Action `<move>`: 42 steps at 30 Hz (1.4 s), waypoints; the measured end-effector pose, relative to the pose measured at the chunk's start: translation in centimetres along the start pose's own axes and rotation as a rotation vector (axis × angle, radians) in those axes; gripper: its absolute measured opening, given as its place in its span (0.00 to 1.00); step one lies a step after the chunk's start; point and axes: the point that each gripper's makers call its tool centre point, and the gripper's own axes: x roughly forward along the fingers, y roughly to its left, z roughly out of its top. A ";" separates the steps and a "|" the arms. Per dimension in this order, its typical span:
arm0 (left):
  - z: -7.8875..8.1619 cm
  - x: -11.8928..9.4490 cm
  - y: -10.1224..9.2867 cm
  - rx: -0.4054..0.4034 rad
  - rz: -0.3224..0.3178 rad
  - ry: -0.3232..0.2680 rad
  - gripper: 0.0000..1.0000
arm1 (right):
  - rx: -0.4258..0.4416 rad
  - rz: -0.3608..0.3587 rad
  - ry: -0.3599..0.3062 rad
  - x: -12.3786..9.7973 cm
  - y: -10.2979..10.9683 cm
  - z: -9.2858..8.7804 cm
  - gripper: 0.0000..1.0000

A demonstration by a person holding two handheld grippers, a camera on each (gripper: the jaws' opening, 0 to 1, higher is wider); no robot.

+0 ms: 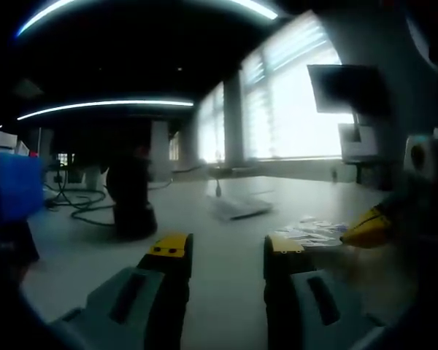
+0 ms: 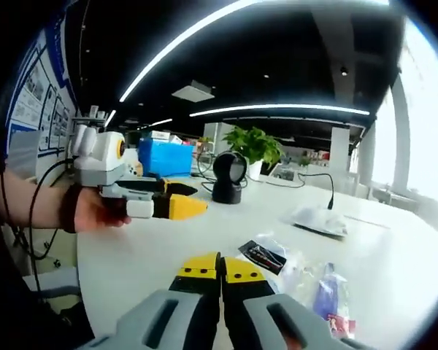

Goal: Clip sheet goods on table flip sheet goods clip sheet goods scan sheet goods put sheet goods back to table

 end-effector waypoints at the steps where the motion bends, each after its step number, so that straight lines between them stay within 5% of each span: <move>1: 0.0 0.0 0.0 0.000 -0.002 -0.001 0.31 | -0.004 0.003 0.001 0.0 0.1 0.1 0.00; 12: 0.2 -0.1 0.1 -0.012 -0.001 -0.010 0.31 | -0.023 -0.029 -0.039 -0.5 -0.9 2.3 0.00; 42: 0.5 -0.2 0.5 -0.025 0.019 -0.025 0.31 | 0.120 -0.123 -0.150 -2.4 -7.1 7.7 0.00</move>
